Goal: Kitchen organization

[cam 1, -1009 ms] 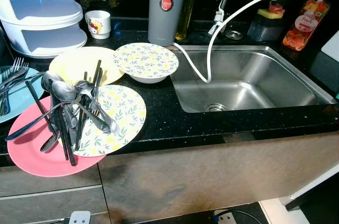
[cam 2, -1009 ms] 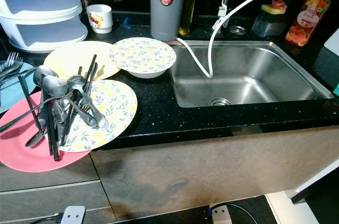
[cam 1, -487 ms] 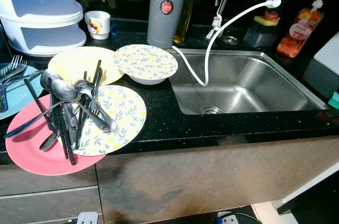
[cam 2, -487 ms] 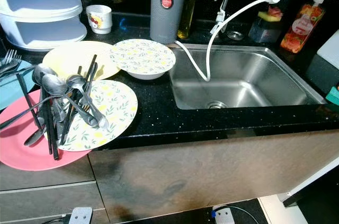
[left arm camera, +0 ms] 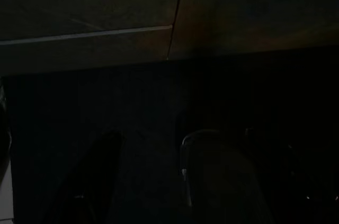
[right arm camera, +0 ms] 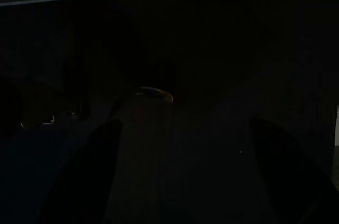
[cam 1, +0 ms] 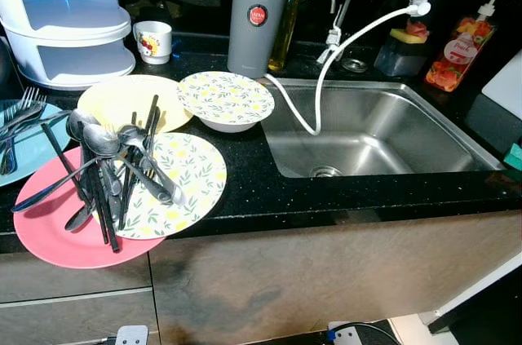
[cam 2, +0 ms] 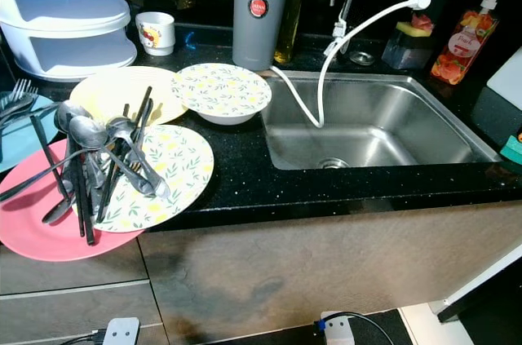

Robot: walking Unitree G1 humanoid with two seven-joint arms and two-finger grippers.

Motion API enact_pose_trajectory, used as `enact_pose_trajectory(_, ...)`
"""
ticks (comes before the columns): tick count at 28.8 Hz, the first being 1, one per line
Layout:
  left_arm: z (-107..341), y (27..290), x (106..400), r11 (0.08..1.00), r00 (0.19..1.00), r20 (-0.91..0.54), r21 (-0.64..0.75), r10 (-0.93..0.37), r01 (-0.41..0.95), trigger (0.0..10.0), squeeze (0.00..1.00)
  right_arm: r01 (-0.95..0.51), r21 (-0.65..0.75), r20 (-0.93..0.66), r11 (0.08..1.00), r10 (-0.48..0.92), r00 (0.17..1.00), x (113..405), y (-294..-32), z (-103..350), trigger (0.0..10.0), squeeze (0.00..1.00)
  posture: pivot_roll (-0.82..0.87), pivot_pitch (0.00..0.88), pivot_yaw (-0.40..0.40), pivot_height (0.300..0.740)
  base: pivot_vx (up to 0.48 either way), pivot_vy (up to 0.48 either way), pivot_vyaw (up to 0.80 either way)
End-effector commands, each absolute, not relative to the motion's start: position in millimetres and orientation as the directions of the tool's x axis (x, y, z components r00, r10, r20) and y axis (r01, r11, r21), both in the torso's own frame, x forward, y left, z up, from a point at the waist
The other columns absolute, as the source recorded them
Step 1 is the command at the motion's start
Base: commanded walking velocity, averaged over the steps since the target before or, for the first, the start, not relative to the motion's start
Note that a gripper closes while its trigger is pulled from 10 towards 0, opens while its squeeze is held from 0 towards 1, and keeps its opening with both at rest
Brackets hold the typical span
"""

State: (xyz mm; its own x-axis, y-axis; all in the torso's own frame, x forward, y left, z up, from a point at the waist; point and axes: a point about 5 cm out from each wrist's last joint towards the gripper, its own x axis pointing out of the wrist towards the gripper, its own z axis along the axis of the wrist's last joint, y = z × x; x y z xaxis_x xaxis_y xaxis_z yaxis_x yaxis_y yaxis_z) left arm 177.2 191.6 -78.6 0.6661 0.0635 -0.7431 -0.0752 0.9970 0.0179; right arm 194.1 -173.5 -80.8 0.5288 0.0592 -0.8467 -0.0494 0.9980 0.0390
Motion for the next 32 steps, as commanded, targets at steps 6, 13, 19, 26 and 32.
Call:
enact_pose_trajectory(6, -81.5, 187.7, 172.5, 0.997, 0.649, -0.759, 0.019, 0.062, -0.072, 10.0, 0.0, -0.045, 0.022, -0.86, 0.999, 0.042, 0.508, 187.3, -179.4, -83.7, 10.0, 0.0, 0.08, 0.054, -0.123, 0.74, 0.0, 0.0, 0.0)
enact_pose_trajectory(13, -82.7, 188.9, 169.8, 0.997, 0.641, -0.765, 0.02, 0.065, -0.077, 10.0, 0.0, -0.054, 0.021, -0.858, 0.998, 0.045, 0.512, 190.2, -178.5, -82.3, 10.0, 0.0, 0.07, 0.061, -0.131, 0.74, 0.0, 0.0, 0.0)
enact_pose_trajectory(19, -83.9, 187.1, 167.5, 0.996, 0.637, -0.768, 0.019, 0.067, -0.082, 10.0, 0.0, -0.068, 0.013, -0.853, 0.998, 0.047, 0.519, 195.2, -179.2, -79.8, 10.0, 0.0, 0.07, 0.066, -0.135, 0.74, 0.0, 0.0, 0.0)
enact_pose_trajectory(26, -84.7, 186.6, 166.8, 0.995, 0.632, -0.772, 0.02, 0.075, -0.094, 10.0, 0.0, -0.062, 0.014, -0.853, 0.998, 0.044, 0.52, 194.8, -178.5, -80.1, 10.0, 0.0, 0.07, 0.069, -0.131, 0.74, 0.0, 0.0, 0.0)
enact_pose_trajectory(32, -83.5, 186.9, 170.3, 0.996, 0.636, -0.769, 0.021, 0.07, -0.085, 10.0, 0.0, -0.068, 0.006, -0.859, 0.998, 0.04, 0.51, 190.9, -179.0, -82.0, 10.0, 0.0, 0.06, 0.07, -0.134, 0.74, 0.0, 0.0, 0.0)
